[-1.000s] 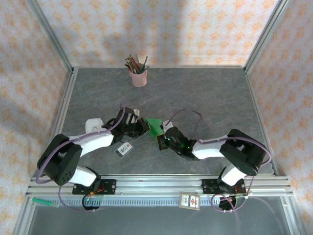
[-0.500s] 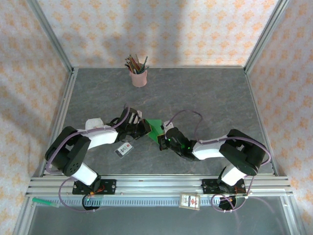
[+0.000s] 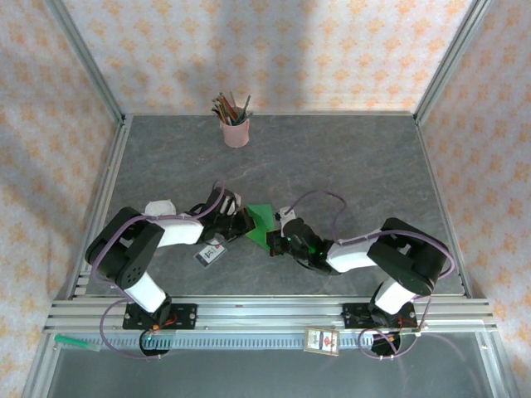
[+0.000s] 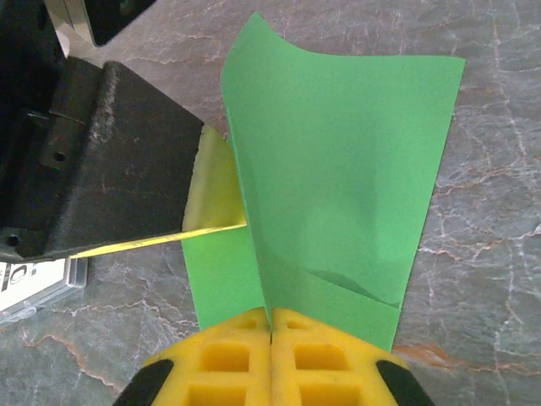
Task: Fold a paper plane with a square sheet of paper (pick it up from the middle)
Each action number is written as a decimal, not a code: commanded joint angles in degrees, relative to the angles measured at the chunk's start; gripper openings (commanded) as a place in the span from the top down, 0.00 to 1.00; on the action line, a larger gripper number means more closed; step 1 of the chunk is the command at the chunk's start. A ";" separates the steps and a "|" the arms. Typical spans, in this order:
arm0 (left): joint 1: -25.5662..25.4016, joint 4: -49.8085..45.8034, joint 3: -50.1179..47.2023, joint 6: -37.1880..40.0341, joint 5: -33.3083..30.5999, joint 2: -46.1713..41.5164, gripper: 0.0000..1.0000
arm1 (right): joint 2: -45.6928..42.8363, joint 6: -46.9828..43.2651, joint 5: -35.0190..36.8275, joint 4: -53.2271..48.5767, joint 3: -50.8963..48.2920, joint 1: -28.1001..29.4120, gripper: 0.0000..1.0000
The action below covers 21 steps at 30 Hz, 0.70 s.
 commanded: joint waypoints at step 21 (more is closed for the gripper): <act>-0.37 2.38 -3.67 1.19 -3.35 0.05 0.99 | 2.82 11.90 -0.90 8.09 -3.29 -0.74 1.00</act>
